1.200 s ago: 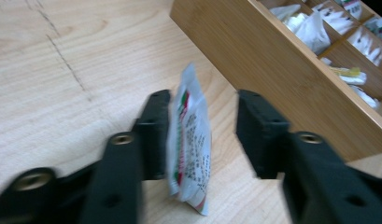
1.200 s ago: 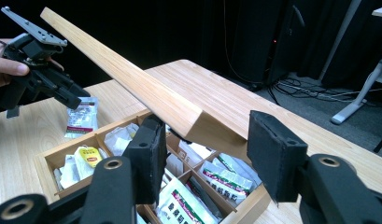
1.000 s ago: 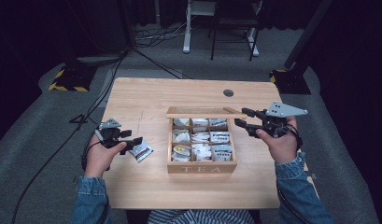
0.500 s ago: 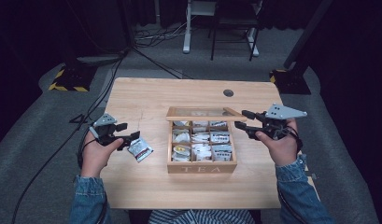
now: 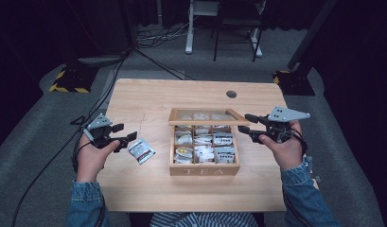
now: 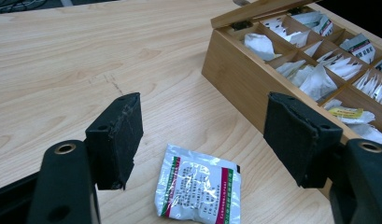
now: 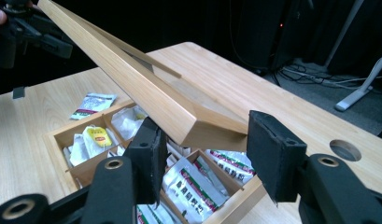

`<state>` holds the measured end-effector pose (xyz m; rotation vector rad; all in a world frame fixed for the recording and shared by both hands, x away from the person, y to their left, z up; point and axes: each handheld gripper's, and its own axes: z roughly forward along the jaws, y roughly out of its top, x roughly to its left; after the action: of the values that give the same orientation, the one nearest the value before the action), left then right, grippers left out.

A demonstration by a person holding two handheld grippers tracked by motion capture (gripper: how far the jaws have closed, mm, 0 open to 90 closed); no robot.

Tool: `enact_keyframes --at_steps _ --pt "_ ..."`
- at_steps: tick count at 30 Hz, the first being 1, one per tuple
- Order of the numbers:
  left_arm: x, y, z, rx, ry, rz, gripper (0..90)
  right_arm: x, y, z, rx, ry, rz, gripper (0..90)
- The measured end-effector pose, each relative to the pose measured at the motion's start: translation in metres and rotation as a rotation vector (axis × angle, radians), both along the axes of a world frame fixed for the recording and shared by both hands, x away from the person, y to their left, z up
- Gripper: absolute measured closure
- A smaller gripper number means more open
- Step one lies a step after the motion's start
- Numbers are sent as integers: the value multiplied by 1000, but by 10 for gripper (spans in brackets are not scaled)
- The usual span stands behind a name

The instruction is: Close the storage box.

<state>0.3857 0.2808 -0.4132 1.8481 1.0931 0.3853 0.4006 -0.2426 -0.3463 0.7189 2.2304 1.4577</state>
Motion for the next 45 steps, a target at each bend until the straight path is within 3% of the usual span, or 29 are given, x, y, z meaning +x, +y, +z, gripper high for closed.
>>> enact_keyframes --at_steps 17,29,45 --pt "0 6 -2 2 8 15 296 -9 1 -4 -80 63 17 477" --pt "2 6 -4 -1 20 12 296 -18 5 -5 -175 165 7 470" --pt "4 7 -8 0 35 8 296 -25 7 -15 -248 225 36 468"
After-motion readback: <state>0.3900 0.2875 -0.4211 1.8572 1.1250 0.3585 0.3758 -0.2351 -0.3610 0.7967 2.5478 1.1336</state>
